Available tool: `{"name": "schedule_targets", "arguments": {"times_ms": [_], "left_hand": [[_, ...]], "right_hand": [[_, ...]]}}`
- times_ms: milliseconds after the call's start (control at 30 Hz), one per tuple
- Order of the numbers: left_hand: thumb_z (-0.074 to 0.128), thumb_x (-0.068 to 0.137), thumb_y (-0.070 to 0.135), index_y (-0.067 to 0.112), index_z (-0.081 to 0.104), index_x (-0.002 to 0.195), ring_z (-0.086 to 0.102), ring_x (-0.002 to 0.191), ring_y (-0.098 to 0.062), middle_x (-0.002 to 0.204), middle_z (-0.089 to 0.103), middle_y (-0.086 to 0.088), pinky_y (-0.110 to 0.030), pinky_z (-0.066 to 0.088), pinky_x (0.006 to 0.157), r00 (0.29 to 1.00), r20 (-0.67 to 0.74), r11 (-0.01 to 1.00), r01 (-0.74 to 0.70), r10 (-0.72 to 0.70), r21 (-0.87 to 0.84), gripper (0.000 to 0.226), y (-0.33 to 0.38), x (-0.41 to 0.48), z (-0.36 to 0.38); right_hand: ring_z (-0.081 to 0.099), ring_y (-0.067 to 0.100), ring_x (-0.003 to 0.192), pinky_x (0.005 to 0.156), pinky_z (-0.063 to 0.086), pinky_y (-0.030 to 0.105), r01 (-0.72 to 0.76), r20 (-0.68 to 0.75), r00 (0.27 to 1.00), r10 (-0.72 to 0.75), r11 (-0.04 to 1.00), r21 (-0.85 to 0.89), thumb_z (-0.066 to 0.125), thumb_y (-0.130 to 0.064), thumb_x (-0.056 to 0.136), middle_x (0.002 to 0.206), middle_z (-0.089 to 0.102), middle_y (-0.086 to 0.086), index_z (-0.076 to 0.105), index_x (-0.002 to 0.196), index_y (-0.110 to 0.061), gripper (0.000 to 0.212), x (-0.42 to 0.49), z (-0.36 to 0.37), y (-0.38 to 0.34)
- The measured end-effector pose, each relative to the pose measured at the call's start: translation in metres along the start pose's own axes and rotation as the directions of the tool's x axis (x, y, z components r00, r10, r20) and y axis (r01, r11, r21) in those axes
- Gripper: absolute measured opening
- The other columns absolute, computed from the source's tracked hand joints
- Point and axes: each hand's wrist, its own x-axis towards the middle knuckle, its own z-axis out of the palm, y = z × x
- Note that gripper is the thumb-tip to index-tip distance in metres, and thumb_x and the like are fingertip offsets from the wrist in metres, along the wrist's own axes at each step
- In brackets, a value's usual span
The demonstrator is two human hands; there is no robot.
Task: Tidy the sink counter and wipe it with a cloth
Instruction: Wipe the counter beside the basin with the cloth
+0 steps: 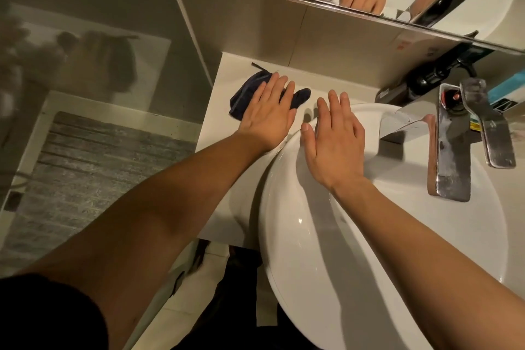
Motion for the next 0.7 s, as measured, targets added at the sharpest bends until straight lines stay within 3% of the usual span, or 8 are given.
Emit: {"name": "schedule_targets", "arguments": {"times_ms": [100,200,300,367,433,533,633,700], "left_hand": [[0.038,0.105,0.036,0.01,0.032,0.155,0.033,0.145,-0.034,0.151,0.04,-0.016,-0.047,0.023,0.124,0.996,-0.08,0.999,-0.041,0.042,0.01,0.057,0.0,0.014,-0.002],[0.044,0.104,0.034,0.012,0.048,0.145,0.047,0.128,-0.033,0.136,0.05,-0.013,-0.045,0.035,0.112,0.991,-0.122,0.998,-0.06,0.061,0.005,0.047,-0.004,0.032,-0.007],[0.041,0.107,0.031,0.012,0.059,0.13,0.048,0.122,-0.031,0.135,0.051,-0.012,-0.044,0.037,0.105,0.992,-0.119,0.996,0.021,-0.031,-0.082,0.035,-0.01,0.046,-0.016],[0.036,0.109,0.029,0.009,0.058,0.128,0.051,0.117,-0.031,0.133,0.051,-0.014,-0.043,0.039,0.102,0.987,-0.094,0.963,0.104,-0.131,-0.248,0.035,-0.014,0.046,-0.028],[0.033,0.11,0.026,0.008,0.056,0.125,0.054,0.103,-0.023,0.127,0.051,-0.014,-0.037,0.044,0.095,0.965,-0.08,0.843,0.176,-0.25,-0.509,0.033,-0.02,0.035,-0.044],[0.032,0.111,0.023,0.009,0.053,0.129,0.056,0.093,-0.002,0.12,0.055,-0.01,-0.012,0.046,0.08,0.932,-0.094,0.597,0.145,-0.35,-0.789,0.031,-0.032,-0.002,-0.071],[0.032,0.112,0.022,0.011,0.049,0.138,0.056,0.095,0.02,0.115,0.059,0.006,-0.004,0.043,0.081,0.903,-0.109,0.479,0.115,-0.415,-0.87,0.034,-0.042,-0.051,-0.095],[0.032,0.112,0.021,0.015,0.047,0.14,0.056,0.101,0.022,0.118,0.058,0.012,-0.004,0.042,0.086,0.889,-0.12,0.46,0.109,-0.441,-0.881,0.033,-0.046,-0.087,-0.105]], "right_hand": [[0.007,0.023,0.158,0.123,0.019,0.043,0.001,0.006,1.0,-0.001,1.0,-0.012,0.013,-0.052,0.104,0.169,0.017,0.007,0.029,0.158,-0.014,0.068,0.0,0.0,0.0],[0.007,0.023,0.158,0.124,0.02,0.043,0.008,0.008,1.0,-0.008,1.0,-0.005,0.013,-0.052,0.104,0.169,0.017,0.007,0.029,0.158,-0.014,0.068,0.0,0.0,0.001],[0.008,0.023,0.158,0.123,0.02,0.043,0.015,0.002,1.0,-0.015,1.0,0.003,0.014,-0.052,0.104,0.169,0.017,0.007,0.03,0.158,-0.014,0.067,0.0,-0.001,0.002],[0.008,0.023,0.158,0.122,0.019,0.042,0.016,-0.002,1.0,-0.016,1.0,0.009,0.017,-0.051,0.104,0.169,0.018,0.007,0.031,0.157,-0.014,0.066,0.0,-0.001,0.002],[0.008,0.023,0.158,0.122,0.019,0.042,0.018,-0.005,1.0,-0.018,1.0,0.016,0.017,-0.051,0.104,0.169,0.018,0.007,0.031,0.157,-0.014,0.066,-0.001,-0.001,0.002],[0.008,0.024,0.158,0.122,0.02,0.043,0.025,-0.009,1.0,-0.025,0.999,0.032,0.017,-0.051,0.104,0.169,0.019,0.007,0.032,0.156,-0.014,0.066,-0.001,0.001,0.003],[0.009,0.024,0.157,0.121,0.021,0.044,0.027,-0.018,0.999,-0.026,0.999,0.042,0.018,-0.051,0.104,0.168,0.021,0.008,0.034,0.155,-0.013,0.066,-0.001,0.001,0.003],[0.01,0.025,0.157,0.121,0.021,0.044,0.029,-0.025,0.999,-0.028,0.998,0.051,0.02,-0.05,0.104,0.168,0.022,0.009,0.035,0.155,-0.012,0.065,-0.001,0.002,0.004]]}}
